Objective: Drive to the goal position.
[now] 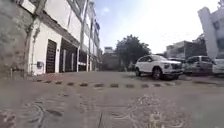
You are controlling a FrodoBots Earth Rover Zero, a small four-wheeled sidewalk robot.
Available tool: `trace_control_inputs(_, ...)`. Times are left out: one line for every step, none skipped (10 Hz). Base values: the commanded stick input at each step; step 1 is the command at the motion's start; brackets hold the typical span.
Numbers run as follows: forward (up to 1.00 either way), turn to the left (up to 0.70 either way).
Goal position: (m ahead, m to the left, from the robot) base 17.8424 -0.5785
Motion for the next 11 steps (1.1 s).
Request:
trace_control_inputs(1.00, 0.06)
trace_control_inputs(1.00, 0.06)
trace_control_inputs(1.00, 0.06)
trace_control_inputs(1.00, 0.06)
trace_control_inputs(1.00, 0.06)
trace_control_inputs(1.00, 0.06)
trace_control_inputs(1.00, 0.06)
trace_control_inputs(1.00, 0.06)
trace_control_inputs(1.00, -0.07)
trace_control_inputs(1.00, -0.34)
trace_control_inputs(1.00, -0.14)
